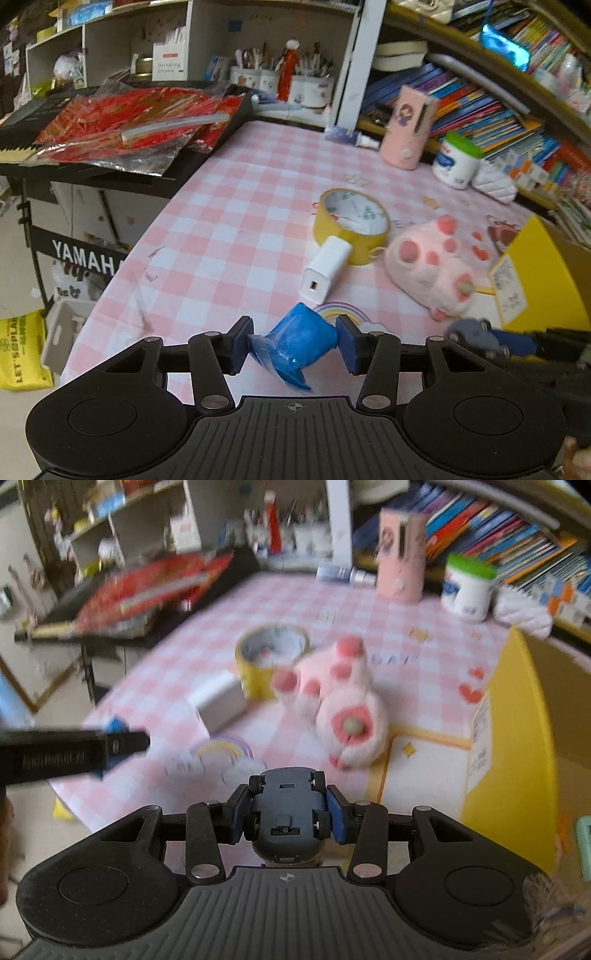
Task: Organize objects
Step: 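Lift the car with the right tool while the left tool grasps the blue cloth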
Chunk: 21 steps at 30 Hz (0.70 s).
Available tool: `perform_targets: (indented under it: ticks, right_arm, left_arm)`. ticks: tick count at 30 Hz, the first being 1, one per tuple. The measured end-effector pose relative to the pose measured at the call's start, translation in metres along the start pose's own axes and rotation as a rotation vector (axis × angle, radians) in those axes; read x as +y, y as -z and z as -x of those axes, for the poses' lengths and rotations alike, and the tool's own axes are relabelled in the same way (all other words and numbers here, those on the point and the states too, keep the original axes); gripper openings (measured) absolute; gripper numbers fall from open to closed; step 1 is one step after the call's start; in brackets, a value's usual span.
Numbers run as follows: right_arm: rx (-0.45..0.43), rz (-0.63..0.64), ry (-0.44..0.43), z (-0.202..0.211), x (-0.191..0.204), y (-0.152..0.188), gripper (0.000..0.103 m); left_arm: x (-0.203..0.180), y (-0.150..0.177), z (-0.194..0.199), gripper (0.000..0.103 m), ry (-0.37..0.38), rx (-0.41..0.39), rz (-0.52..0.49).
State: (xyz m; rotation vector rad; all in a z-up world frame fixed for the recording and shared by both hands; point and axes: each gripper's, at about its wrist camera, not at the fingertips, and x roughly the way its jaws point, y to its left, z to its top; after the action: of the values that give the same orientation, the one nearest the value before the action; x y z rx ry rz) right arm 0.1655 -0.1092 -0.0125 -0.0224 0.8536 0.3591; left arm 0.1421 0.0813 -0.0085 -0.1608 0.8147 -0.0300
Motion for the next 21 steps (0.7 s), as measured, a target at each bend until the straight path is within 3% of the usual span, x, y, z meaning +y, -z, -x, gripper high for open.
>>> perform_targets:
  ticks: [5,21]
  right_arm:
    - [-0.06,-0.017,0.027,0.019,0.008,0.004,0.041]
    - [-0.054,-0.085,0.107,0.071,0.04,0.059,0.041]
  left_arm:
    - [0.0,0.011,0.018,0.047,0.042,-0.01,-0.016]
    - [0.014,0.062,0.079,0.047,0.13,-0.021,-0.064]
